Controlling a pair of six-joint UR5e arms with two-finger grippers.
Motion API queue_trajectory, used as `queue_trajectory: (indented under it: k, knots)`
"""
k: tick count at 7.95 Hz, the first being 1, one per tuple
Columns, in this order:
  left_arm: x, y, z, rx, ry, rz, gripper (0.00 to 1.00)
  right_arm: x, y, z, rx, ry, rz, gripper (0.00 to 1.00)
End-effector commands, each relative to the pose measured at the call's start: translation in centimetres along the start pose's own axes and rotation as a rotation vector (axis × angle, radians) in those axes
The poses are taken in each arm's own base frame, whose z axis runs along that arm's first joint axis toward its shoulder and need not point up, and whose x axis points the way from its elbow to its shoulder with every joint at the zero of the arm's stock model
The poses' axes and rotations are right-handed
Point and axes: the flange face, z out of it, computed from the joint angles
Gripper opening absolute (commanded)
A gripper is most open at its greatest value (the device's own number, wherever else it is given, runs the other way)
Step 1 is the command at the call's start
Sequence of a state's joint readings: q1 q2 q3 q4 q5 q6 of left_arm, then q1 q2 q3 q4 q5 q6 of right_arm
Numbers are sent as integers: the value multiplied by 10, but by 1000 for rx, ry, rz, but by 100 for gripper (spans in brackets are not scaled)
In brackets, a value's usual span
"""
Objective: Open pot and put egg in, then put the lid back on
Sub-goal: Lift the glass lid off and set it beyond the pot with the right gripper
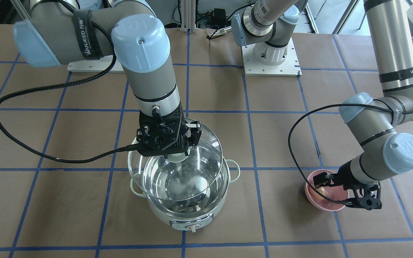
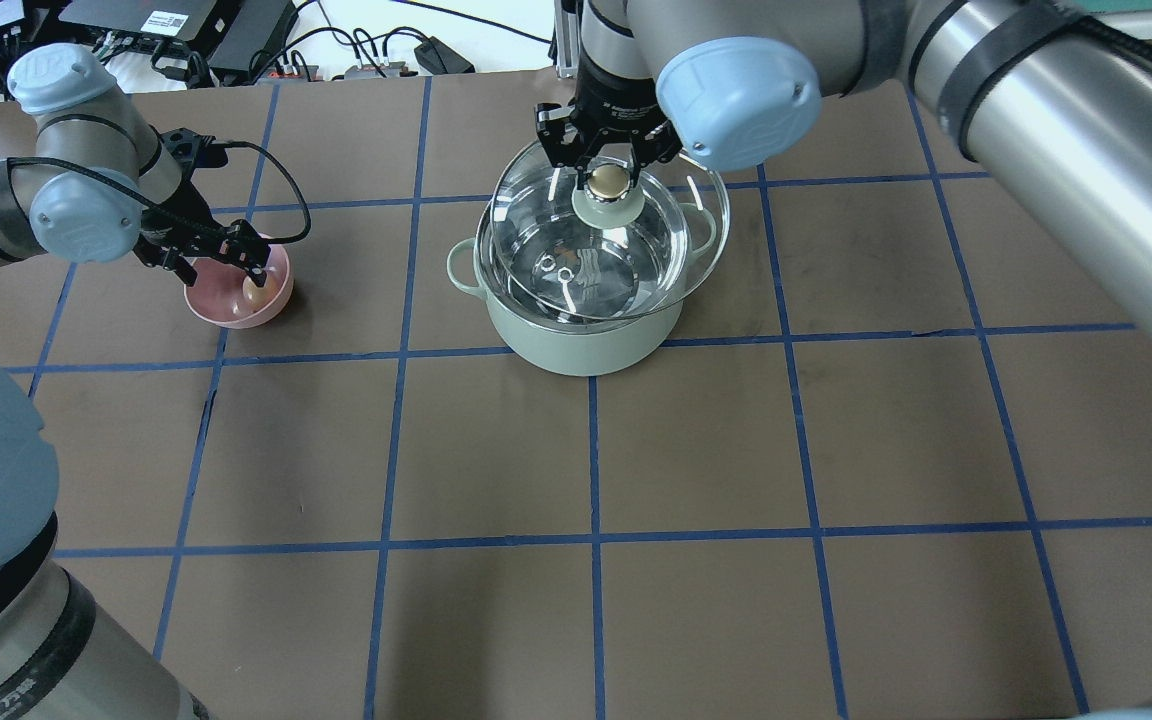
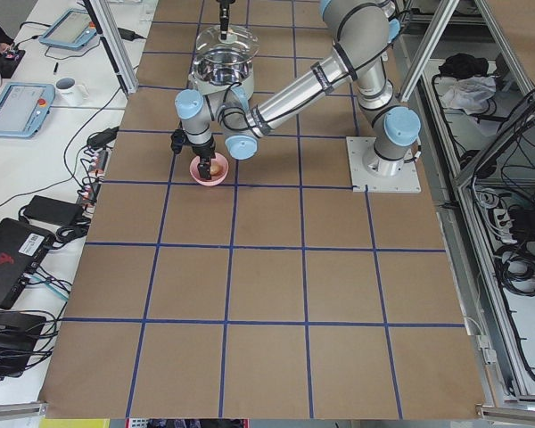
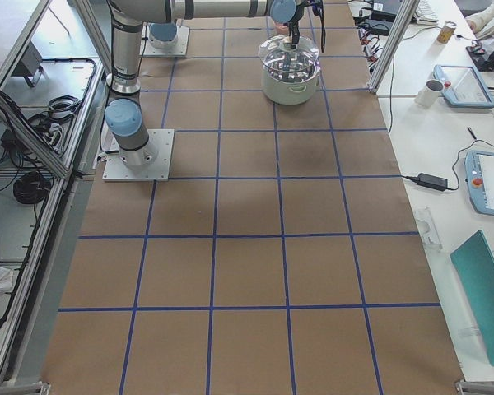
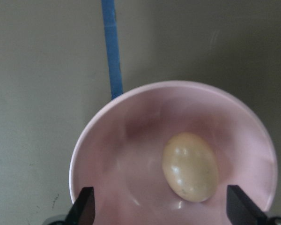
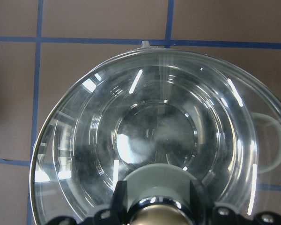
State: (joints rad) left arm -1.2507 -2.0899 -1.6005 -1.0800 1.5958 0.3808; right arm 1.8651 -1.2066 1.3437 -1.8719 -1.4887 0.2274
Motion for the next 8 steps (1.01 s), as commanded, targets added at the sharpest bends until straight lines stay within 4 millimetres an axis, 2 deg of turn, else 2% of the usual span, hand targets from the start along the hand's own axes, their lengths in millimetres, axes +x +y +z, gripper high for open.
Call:
queue_trajectory:
  k: [1,3,5,6,7,8]
  knots:
    - [-1,-1,7,-7,13,-5,100,59,5,-48,-36,20,7,0]
    - [0,-2,16,-17,19,-5,100,109,8,-77,-48,39,28,0]
    - [1,-2,21,-21,22,-3,100,177,10,-90,-94,75,26,0]
    - [1,-2,21,-21,22,-3,100,200,10,-97,-103,86,27,0]
    - [1,-2,22,-23,23,-3,100,212,13,-99,-117,89,45,0]
    - [0,-3,28,-30,28,-5,100,214,16,-95,-122,90,41,0]
